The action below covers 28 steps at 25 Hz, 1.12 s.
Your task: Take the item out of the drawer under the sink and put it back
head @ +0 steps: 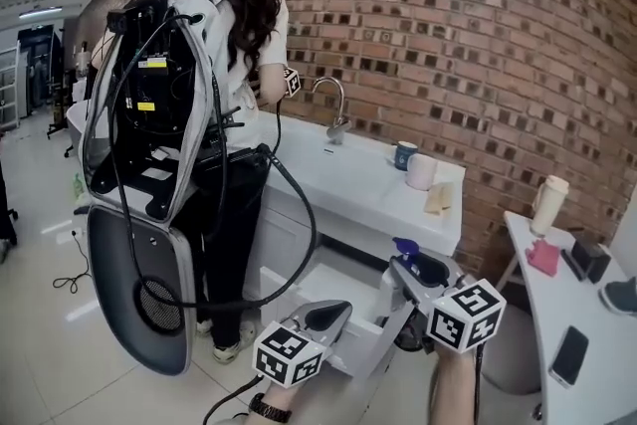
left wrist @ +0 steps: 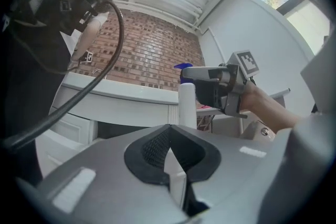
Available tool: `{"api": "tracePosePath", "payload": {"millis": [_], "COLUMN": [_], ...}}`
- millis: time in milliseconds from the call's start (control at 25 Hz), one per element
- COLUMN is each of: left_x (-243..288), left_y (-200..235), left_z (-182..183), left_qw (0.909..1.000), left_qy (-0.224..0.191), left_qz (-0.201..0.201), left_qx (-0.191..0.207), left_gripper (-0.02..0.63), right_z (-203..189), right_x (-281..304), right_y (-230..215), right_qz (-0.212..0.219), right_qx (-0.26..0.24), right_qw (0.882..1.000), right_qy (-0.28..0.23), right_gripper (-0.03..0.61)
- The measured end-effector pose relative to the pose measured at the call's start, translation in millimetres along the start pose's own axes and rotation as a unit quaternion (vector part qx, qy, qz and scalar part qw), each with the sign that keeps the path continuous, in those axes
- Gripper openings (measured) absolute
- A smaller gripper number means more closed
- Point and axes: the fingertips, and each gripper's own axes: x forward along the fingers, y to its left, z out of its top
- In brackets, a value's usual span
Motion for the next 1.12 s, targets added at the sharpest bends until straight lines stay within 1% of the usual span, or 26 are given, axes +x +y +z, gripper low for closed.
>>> {"api": "tracePosePath", "payload": {"millis": [120, 360, 480, 720, 840, 920, 1040, 1120], "left_x": [0.3, -0.8, -3.2, -6.1, -11.1, -14.0, -13.1, -10.4], "left_y": [-2.3, 2.8, 3.3, 3.5, 8.9, 12.0, 11.5, 9.8], "left_z": [3.4, -0.7, -1.5, -0.6, 2.8, 5.1, 4.4, 2.4], "left_qw": [0.9999, 1.0000, 1.0000, 1.0000, 1.0000, 0.9999, 0.9999, 0.9999], "left_qy": [-0.008, 0.000, 0.002, 0.007, 0.006, 0.003, -0.001, -0.002], "left_qz": [-0.004, 0.000, 0.002, 0.001, 0.006, 0.010, 0.009, 0.007], "left_qx": [0.005, 0.001, -0.002, -0.002, -0.003, -0.004, -0.008, -0.007], "left_gripper": [0.018, 0.018, 0.018, 0.017, 0.017, 0.017, 0.017, 0.017], "right_z": [-5.5, -13.0, -24.0, -77.3, -113.8, -138.1, -148.3, -149.3], "right_x": [2.1, 8.4, 16.7, 53.2, 70.3, 78.9, 79.6, 75.0], "right_y": [-2.0, -3.2, -3.1, -15.9, -13.4, -9.9, -11.6, -15.6], "right_qz": [-0.002, -0.002, 0.000, 0.007, 0.017, 0.028, 0.038, 0.028], "right_qx": [0.006, 0.012, 0.020, 0.070, 0.083, 0.104, 0.156, 0.165], "right_qw": [1.000, 1.000, 1.000, 0.995, 0.991, 0.986, 0.981, 0.981], "right_qy": [0.005, 0.010, 0.019, 0.069, 0.108, 0.128, 0.107, 0.098], "right_gripper": [0.137, 0.137, 0.137, 0.137, 0.137, 0.137, 0.137, 0.139]}}
